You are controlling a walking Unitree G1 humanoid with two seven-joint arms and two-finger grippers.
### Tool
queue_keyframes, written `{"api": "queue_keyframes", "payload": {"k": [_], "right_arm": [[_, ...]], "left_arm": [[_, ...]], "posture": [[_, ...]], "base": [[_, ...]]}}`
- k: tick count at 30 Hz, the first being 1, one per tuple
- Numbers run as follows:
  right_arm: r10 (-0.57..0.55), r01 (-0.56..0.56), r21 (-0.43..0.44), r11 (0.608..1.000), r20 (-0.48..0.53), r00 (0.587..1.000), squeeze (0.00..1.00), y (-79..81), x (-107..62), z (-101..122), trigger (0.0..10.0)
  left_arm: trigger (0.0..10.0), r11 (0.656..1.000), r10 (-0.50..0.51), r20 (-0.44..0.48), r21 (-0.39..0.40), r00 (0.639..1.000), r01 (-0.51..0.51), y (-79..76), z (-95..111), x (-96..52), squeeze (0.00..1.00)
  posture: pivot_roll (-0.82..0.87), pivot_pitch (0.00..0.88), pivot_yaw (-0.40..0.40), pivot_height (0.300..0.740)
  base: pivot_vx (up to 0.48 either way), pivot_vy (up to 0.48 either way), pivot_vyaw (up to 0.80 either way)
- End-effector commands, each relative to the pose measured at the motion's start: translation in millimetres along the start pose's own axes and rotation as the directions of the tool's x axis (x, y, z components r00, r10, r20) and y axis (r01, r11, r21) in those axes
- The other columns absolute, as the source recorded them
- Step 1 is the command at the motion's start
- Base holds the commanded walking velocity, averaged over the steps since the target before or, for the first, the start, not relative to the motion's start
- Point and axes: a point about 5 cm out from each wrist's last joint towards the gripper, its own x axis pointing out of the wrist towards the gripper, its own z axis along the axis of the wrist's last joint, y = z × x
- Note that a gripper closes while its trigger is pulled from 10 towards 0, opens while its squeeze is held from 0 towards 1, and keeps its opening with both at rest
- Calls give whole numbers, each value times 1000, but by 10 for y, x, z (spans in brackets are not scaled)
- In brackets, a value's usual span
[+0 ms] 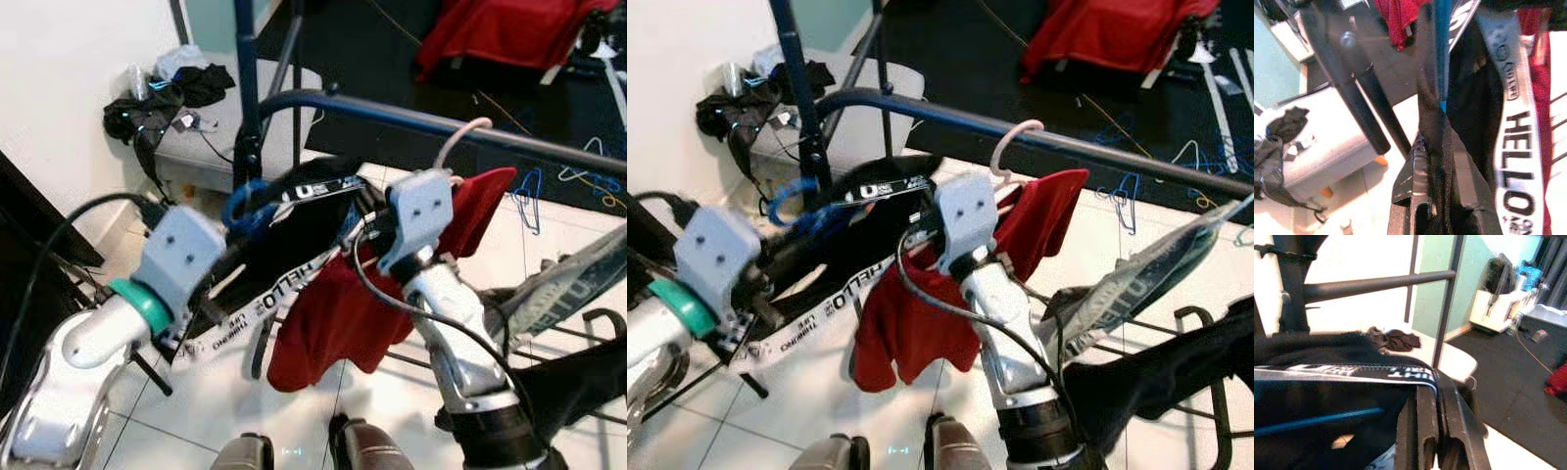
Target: Hang hanger
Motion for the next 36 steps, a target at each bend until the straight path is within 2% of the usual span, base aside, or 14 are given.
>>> {"api": "queue_keyframes", "payload": {"k": [1,3,4,6,9,12,15,16,17,19,21,26,32,36], "right_arm": [[-45,45,-35,998,7,999,0,-128,70,-4,0],[-45,45,-35,998,7,999,0,-128,70,-4,0],[-50,50,-57,997,16,999,0,-154,102,14,0],[-65,66,-83,994,12,998,0,-194,107,15,0],[-90,90,-111,990,2,996,0,-243,102,7,0],[-184,170,-236,957,-40,982,0,-448,83,-41,0],[-200,182,-264,947,-46,979,0,-490,89,-54,0],[-205,178,-306,935,-57,977,0,-523,109,-78,0],[-205,178,-306,935,-57,977,0,-523,109,-78,0],[-216,170,-365,915,-88,972,0,-570,130,-133,0],[-222,169,-378,910,-103,970,0,-587,129,-157,0],[-239,174,-372,912,-136,961,0,-624,109,-219,0],[-249,175,-378,909,-157,956,0,-666,90,-259,0],[-257,183,-382,906,-154,954,0,-689,93,-253,0]], "left_arm": [[10000,990,-85,-25,111,996,87,-94,-29,-94,0],[10000,990,-85,-25,111,996,87,-94,-29,-94,0],[10000,983,-87,-39,157,995,92,-96,-57,-114,0],[10000,981,-67,-38,177,997,73,-81,-69,-117,0],[10000,982,-51,-30,182,998,55,-70,-67,-116,0],[10000,991,-23,48,132,999,16,-56,57,-131,0],[10000,994,-17,69,113,997,10,-47,98,-139,0],[10000,997,14,92,75,996,-21,6,139,-139,0],[10000,997,14,92,75,996,-21,6,139,-139,0],[10000,998,68,126,-14,990,-67,95,184,-144,0],[10000,997,71,132,-35,989,-67,100,188,-155,0],[10000,998,-34,129,-50,991,41,-32,153,-205,0],[10000,978,-181,107,-81,978,190,-162,94,-293,0],[10000,974,-206,98,-80,974,214,-182,79,-312,0]], "posture": [[-8,136,26,740],[-8,136,26,740],[-10,135,25,740],[-12,137,22,740],[-15,137,19,740],[-7,135,10,740],[-7,135,10,740],[-3,132,9,740],[-3,132,9,740],[-1,130,7,740],[-1,130,7,740],[-3,130,6,740],[-4,129,9,740],[-4,129,10,740]], "base": [[0,0,0],[0,0,0],[0,0,0],[0,0,0],[0,0,0],[0,0,0],[0,0,0],[0,0,0],[0,0,0],[0,0,0],[0,0,0],[0,0,0],[0,0,0],[0,0,0]]}}
